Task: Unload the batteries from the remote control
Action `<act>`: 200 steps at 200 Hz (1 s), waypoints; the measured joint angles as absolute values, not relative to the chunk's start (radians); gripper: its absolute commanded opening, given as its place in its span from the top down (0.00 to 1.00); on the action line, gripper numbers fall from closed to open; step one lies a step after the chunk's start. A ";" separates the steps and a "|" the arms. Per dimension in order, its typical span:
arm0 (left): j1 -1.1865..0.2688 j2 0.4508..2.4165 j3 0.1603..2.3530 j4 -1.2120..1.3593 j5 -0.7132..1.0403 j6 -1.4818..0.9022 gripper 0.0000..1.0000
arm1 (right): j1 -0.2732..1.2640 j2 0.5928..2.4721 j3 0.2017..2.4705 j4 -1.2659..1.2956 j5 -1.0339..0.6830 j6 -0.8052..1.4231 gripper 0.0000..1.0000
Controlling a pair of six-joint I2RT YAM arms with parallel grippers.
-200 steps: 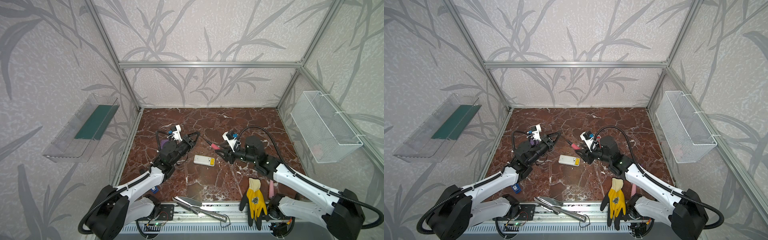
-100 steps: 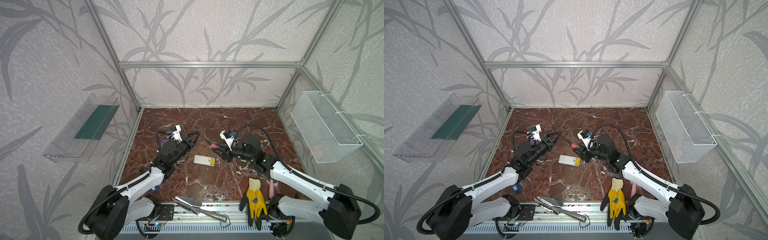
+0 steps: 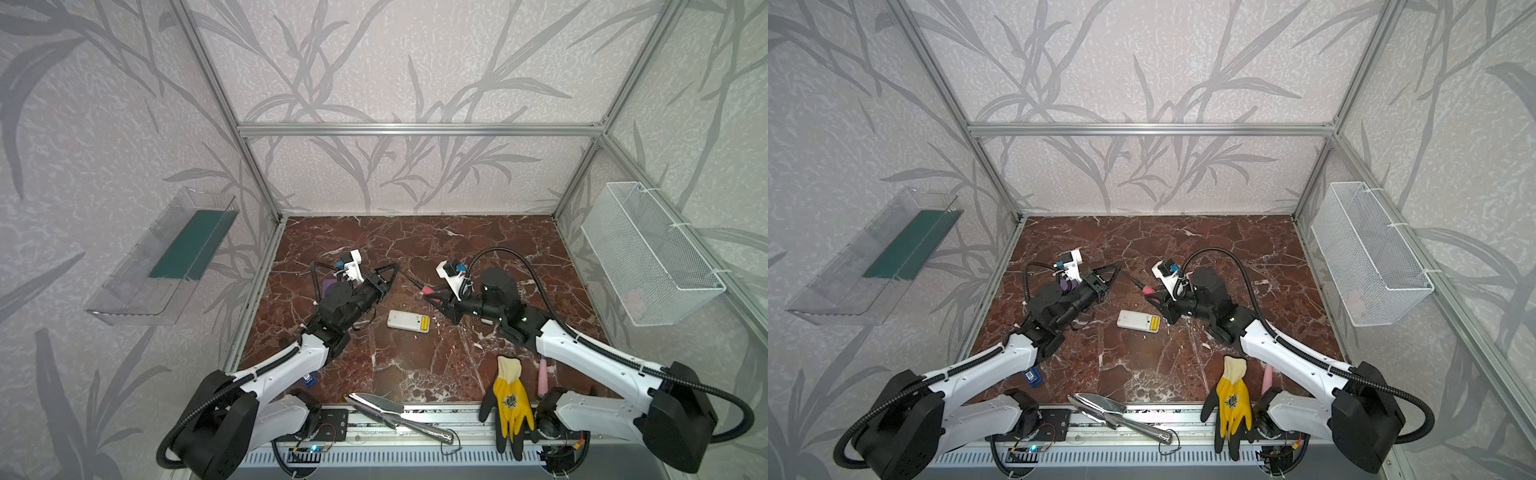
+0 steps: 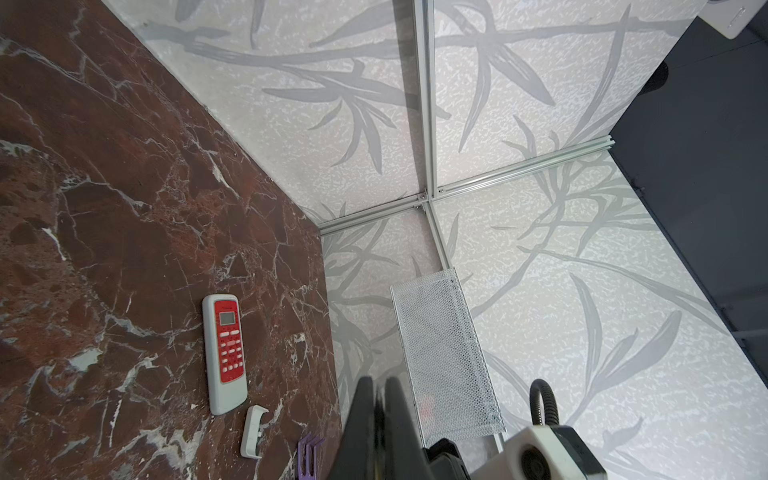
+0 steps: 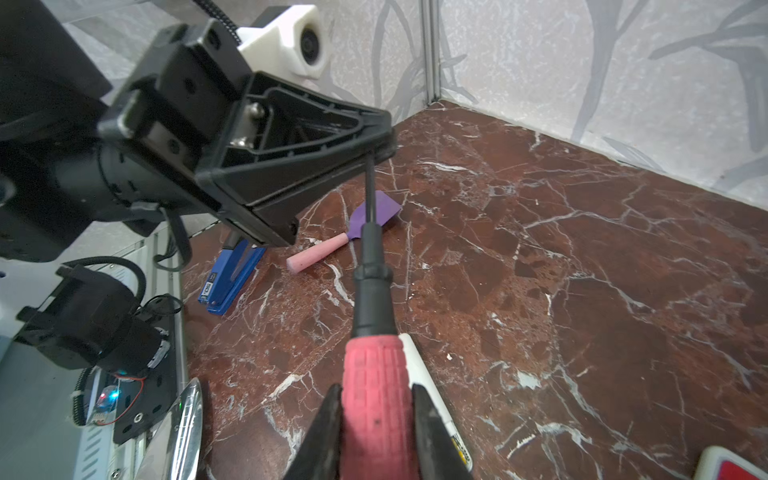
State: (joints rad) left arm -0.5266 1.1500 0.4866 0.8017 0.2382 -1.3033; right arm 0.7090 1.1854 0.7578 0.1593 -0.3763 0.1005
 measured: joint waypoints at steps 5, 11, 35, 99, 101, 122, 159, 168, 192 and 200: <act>-0.526 1.150 0.487 0.802 0.238 -1.304 1.00 | 0.709 1.185 0.758 0.160 -0.378 0.100 0.85; -0.525 1.150 0.486 0.803 0.239 -1.304 1.00 | 0.710 1.185 0.759 0.160 -0.378 0.099 0.88; -0.521 1.151 0.483 0.809 0.242 -1.305 1.00 | 0.711 1.186 0.762 0.154 -0.384 0.091 0.98; -0.445 1.140 0.522 0.569 0.293 -1.193 0.00 | 0.717 1.161 0.789 0.005 -0.292 -0.002 1.00; -0.442 1.138 0.527 0.550 0.293 -1.183 0.00 | 0.718 1.158 0.789 -0.004 -0.286 -0.006 1.00; -0.427 1.111 0.634 0.299 0.270 -1.024 0.00 | 0.721 1.131 0.790 -0.089 -0.226 -0.038 1.00; -0.429 1.087 0.807 -0.013 0.184 -0.733 0.00 | 0.728 1.110 0.802 -0.241 -0.123 -0.064 1.00; -0.432 1.095 0.834 -0.075 0.170 -0.665 0.01 | 0.732 1.110 0.809 -0.278 -0.102 -0.066 1.00; -0.462 1.177 0.927 -0.253 0.106 -0.469 0.01 | 0.734 1.112 0.825 -0.363 -0.061 -0.066 1.00; -0.482 1.214 0.956 -0.300 0.077 -0.411 0.00 | 0.735 1.112 0.827 -0.387 -0.054 -0.065 1.00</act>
